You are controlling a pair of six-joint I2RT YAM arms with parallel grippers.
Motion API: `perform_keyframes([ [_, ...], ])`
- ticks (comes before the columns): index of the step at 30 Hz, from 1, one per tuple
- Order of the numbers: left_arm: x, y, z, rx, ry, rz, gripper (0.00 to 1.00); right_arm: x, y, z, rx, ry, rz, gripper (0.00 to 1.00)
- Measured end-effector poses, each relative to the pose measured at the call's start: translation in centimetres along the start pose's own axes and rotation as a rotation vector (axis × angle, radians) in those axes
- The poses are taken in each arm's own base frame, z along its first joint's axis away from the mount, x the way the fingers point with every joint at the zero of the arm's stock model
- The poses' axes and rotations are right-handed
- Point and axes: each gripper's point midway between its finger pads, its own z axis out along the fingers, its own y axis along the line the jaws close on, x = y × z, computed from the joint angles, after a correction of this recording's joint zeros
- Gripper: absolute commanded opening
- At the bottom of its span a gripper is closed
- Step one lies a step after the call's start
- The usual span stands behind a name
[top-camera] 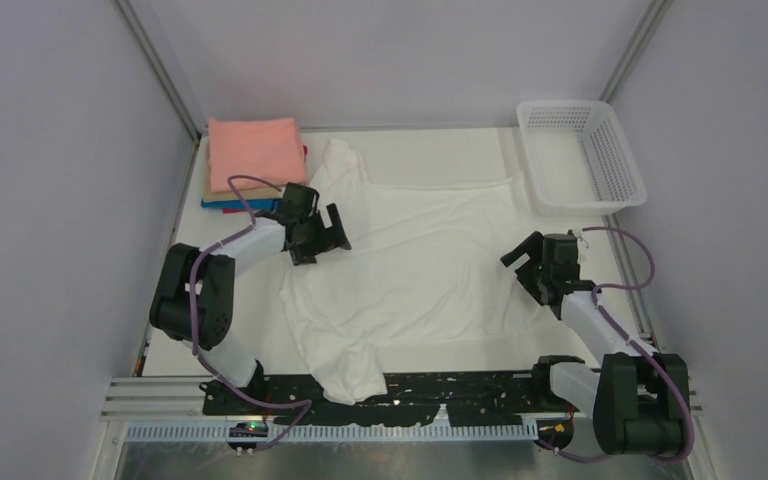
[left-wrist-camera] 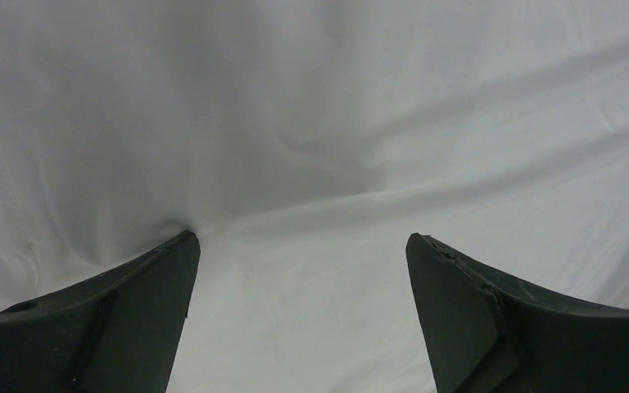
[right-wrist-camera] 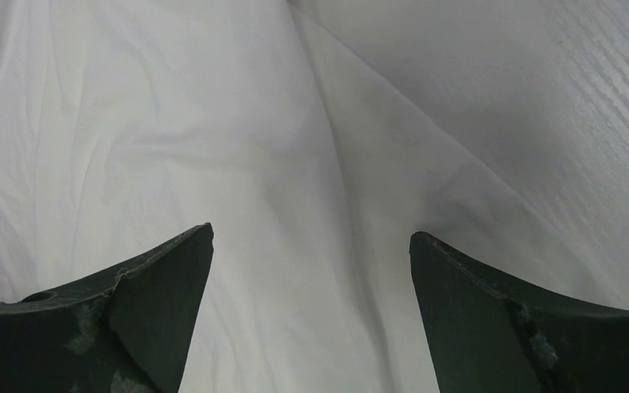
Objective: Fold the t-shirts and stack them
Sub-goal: Flatten out the tshirt, then grab the side of the flattened tshirt closest away from the robot with both arms
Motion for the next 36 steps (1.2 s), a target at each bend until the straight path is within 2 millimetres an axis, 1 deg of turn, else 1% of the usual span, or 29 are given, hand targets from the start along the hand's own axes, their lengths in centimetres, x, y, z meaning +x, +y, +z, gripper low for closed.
perform_keyframes([
  [3,0.1,0.1,0.1,-0.002,0.002,-0.002,0.99,0.0,-0.8,0.3,0.033,-0.019,0.025,0.95],
  [8,0.0,0.2,0.1,-0.008,-0.001,-0.002,0.99,-0.7,-1.3,0.3,0.051,-0.047,0.053,0.95],
  [10,0.0,0.2,0.1,-0.012,-0.004,-0.002,0.99,-1.1,-2.0,0.2,0.075,-0.064,0.066,0.95],
  [14,-0.1,0.4,0.1,-0.023,-0.011,-0.002,0.99,-1.6,-3.9,-0.7,0.133,-0.099,0.1,0.95],
  [19,-0.1,0.6,0.1,-0.03,-0.012,-0.003,0.99,-1.2,-6.0,-2.2,0.195,-0.126,0.13,0.95],
  [22,-0.1,0.6,0.1,-0.03,-0.012,-0.003,0.99,-0.9,-6.6,-2.8,0.214,-0.128,0.131,0.95],
  [26,-0.2,0.3,-0.2,-0.019,-0.015,0.001,0.99,-0.8,-6.8,-3.3,0.228,-0.119,0.089,0.95],
  [29,-0.7,-0.3,-1.7,0.002,-0.045,0.012,0.99,-2.2,-5.7,-4.1,0.214,-0.137,0.053,0.95],
  [33,-1.1,-1.4,-5.1,0.041,-0.121,0.04,0.99,-4.6,-3.3,-5.2,0.146,-0.195,0.011,0.95],
  [34,-1.0,-1.8,-6.1,0.051,-0.142,0.052,0.99,-5.0,-2.9,-5.3,0.131,-0.201,-0.004,0.95],
  [36,0.1,-2.5,-8.0,0.067,-0.168,0.091,0.99,-5.1,-2.5,-5.4,0.113,-0.196,-0.033,0.95],
])
